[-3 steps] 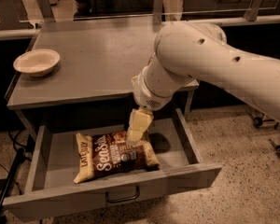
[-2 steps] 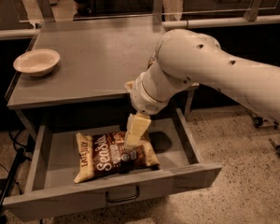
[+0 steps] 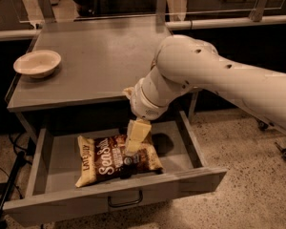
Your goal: Pick brown chip bag from top drawer and place on counter
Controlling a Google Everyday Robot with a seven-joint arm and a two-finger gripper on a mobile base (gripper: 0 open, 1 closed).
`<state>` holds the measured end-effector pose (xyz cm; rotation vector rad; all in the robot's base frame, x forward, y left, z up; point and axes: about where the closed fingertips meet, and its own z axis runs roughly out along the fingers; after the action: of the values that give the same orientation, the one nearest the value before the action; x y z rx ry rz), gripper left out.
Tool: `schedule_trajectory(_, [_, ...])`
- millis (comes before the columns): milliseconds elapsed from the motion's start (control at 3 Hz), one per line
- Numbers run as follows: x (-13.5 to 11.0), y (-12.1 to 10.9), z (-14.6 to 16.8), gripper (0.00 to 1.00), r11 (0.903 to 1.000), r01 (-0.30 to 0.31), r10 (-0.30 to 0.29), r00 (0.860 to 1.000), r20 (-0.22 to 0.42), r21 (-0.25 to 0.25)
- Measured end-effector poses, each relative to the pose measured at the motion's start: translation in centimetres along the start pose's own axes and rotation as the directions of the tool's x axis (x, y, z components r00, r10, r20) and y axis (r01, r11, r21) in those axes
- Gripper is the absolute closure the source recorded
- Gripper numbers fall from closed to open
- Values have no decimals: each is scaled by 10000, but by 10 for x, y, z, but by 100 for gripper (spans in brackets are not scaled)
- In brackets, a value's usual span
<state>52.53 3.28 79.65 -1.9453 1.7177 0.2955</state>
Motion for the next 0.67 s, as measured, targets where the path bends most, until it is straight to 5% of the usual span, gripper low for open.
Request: schedule_trajectory(667, [6,10,67,0,9958,-317,212,9924,-1208,-862])
